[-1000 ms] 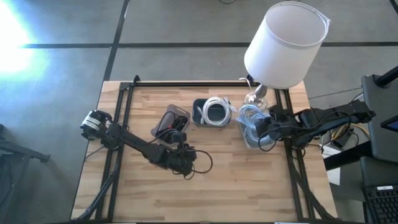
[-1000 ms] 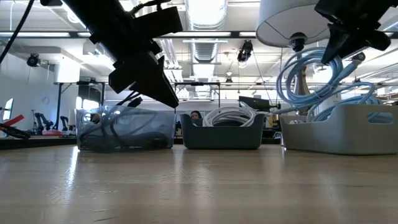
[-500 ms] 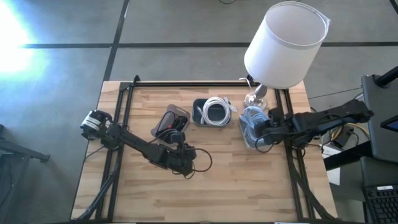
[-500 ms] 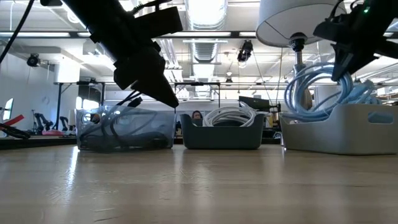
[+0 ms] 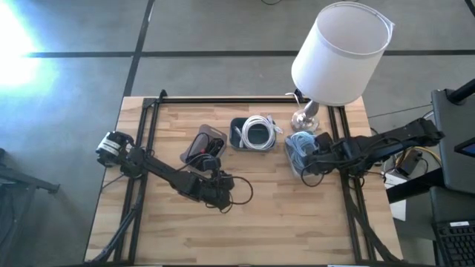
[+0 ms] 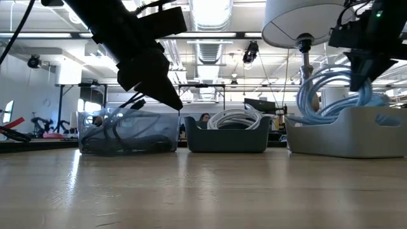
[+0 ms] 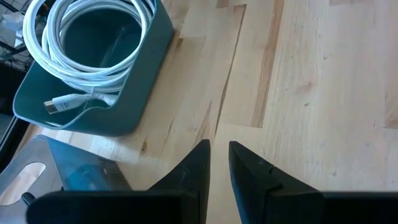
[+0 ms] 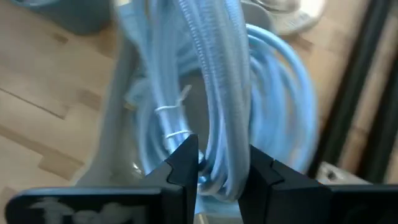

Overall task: Sort HDMI cables
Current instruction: Put the blue HDMI cable into the white bin

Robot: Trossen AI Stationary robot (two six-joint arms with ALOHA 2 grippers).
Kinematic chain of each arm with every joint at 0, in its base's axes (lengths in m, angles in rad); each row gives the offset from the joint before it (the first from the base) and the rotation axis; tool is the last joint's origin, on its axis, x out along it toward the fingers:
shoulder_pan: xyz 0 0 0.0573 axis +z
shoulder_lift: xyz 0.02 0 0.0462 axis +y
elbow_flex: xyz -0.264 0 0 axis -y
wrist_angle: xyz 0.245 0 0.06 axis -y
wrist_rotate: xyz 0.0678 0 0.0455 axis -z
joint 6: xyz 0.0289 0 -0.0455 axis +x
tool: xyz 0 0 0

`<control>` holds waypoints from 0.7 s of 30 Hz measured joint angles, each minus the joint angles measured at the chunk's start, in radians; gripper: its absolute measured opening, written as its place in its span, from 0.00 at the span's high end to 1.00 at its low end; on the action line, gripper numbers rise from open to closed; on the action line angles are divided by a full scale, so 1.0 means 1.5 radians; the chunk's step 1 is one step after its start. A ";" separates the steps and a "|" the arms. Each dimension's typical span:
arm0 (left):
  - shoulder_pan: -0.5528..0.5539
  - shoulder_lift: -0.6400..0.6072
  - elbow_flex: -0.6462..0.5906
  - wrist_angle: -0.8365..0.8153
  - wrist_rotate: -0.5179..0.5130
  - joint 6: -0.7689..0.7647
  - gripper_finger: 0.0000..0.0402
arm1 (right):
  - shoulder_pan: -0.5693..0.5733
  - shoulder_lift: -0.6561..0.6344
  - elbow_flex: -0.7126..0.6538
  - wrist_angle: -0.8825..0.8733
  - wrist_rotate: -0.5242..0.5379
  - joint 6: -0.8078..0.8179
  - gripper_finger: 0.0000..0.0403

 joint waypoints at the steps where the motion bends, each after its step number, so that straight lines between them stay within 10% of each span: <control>1: 0.000 0.000 0.000 0.000 0.000 0.000 0.84 | 0.000 -0.004 0.000 -0.016 -0.006 0.009 0.80; 21: 0.000 0.000 0.000 0.000 0.000 0.004 0.84 | 0.000 -0.051 -0.001 -0.064 -0.126 0.042 0.74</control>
